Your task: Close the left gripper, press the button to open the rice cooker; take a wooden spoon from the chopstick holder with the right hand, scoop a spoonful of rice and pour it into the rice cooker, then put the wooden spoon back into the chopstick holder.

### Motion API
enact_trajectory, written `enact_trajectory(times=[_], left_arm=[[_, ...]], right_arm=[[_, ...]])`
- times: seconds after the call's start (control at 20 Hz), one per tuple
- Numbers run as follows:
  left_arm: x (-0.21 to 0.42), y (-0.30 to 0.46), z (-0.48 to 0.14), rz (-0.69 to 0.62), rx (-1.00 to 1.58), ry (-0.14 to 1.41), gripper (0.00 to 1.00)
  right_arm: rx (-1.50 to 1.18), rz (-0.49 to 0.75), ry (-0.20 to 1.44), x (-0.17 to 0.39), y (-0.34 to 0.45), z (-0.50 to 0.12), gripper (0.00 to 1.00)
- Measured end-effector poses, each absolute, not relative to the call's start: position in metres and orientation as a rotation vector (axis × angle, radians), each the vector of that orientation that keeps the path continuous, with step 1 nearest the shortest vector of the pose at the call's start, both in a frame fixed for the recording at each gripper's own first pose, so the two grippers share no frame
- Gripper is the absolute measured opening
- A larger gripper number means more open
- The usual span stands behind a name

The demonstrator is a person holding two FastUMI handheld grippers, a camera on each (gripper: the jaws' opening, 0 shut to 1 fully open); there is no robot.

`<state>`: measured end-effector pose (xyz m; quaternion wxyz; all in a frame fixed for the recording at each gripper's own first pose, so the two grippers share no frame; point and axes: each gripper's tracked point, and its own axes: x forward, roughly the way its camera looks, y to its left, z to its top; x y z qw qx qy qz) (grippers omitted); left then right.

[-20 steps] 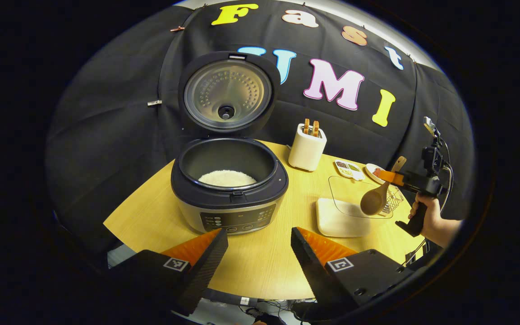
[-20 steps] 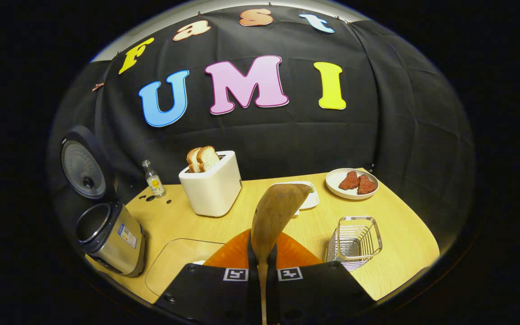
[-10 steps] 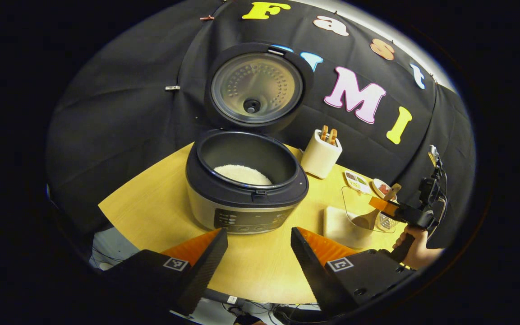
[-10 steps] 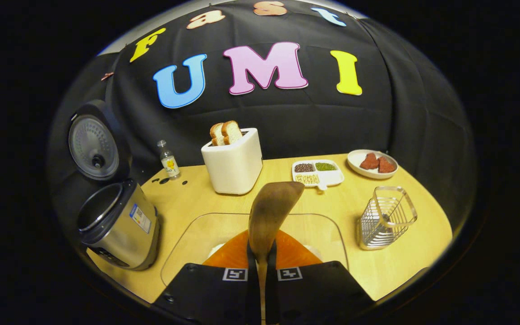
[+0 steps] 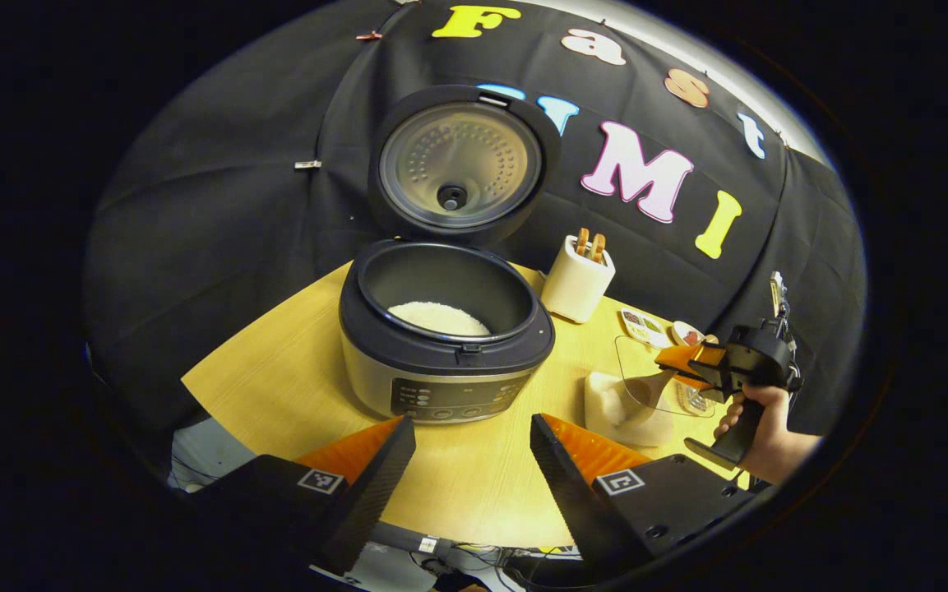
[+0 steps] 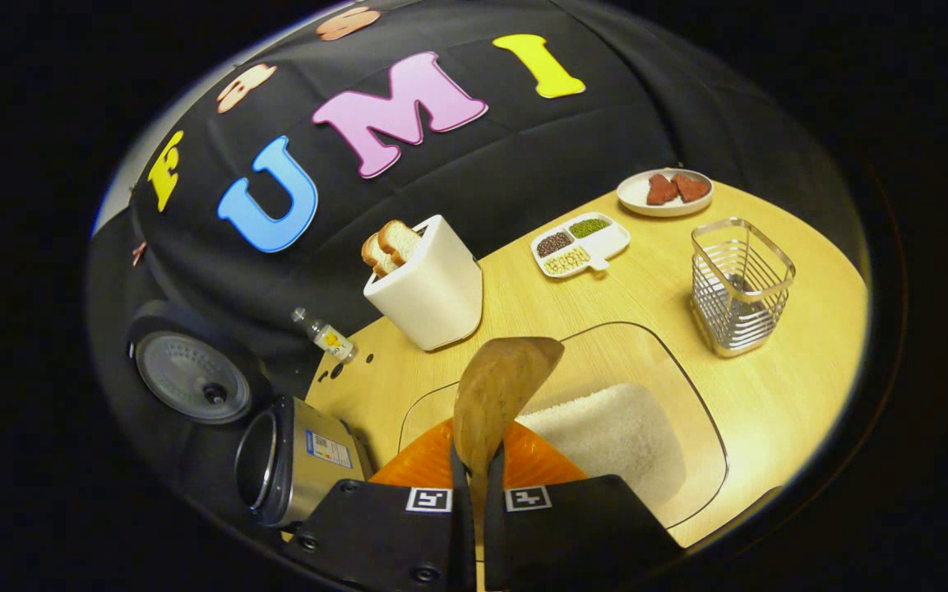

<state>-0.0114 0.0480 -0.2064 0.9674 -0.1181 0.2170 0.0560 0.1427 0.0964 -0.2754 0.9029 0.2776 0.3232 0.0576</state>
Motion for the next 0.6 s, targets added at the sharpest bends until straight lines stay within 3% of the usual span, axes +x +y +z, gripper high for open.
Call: enact_trajectory(times=[0.2,0.6], left_arm=[[-0.005,0.047,-0.194,0.077,-0.21,0.413,0.93],[0.0,0.051,-0.175,0.028,-0.186,0.369,0.96]], right_arm=[[0.687,0.022,0.667,0.14,0.065,-0.269,0.09],[0.834,-0.102,0.593,0.142,0.012,-0.227,0.08]])
